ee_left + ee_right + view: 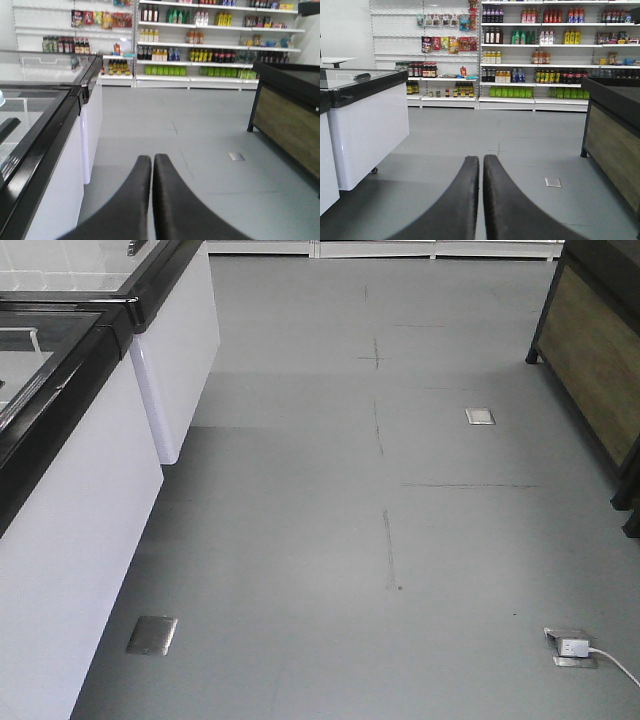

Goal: Left arm holds basket, right arm returns cookies

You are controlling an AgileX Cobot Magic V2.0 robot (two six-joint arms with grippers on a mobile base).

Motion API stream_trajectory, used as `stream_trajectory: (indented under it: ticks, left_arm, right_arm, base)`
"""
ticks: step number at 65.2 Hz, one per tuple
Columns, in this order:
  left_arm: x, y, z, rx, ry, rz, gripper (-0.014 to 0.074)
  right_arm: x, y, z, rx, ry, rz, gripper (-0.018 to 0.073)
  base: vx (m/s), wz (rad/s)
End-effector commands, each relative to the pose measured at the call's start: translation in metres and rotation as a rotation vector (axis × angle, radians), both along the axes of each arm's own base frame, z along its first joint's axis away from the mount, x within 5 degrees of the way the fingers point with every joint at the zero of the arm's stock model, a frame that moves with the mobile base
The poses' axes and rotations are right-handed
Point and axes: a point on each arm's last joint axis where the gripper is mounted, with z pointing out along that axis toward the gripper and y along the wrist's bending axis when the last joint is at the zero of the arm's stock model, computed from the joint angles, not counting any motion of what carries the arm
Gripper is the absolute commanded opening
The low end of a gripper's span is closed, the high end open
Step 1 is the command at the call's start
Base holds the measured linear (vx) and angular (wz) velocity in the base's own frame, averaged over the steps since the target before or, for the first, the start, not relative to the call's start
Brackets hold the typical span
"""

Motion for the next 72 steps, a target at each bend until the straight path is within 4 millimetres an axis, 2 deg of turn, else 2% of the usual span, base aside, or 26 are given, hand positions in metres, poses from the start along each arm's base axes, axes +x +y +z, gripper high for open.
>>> stream_trajectory:
  ticks: [1,15,48,72]
  left_arm:
    - [0.011,-0.002,0.02,0.023,-0.002,-0.007,-0.0006]
    - [0.021,-0.003,0.021,0.031,0.038,-0.008,-0.0006]
    - [0.021,-0.003,0.021,0.03,0.033,-0.008,-0.0002]
    - [0.021,-0.003,0.021,0.03,0.032,-0.008,0.0048]
  right_arm:
    - [-0.001,0.001,0.002,-0.006,-0.071,0.006,-0.0011]
    - [-0.001,0.001,0.002,-0.006,-0.071,0.006,-0.0011]
    - [-0.001,0.001,0.002,-0.006,-0.071,0.006,-0.0011]
    - [-0.001,0.001,0.002,-0.006,-0.071,0.006,-0.0011]
  base:
    - [0.0,0.0]
    - [0.0,0.0]
    - [0.0,0.0]
    - [0.0,0.0]
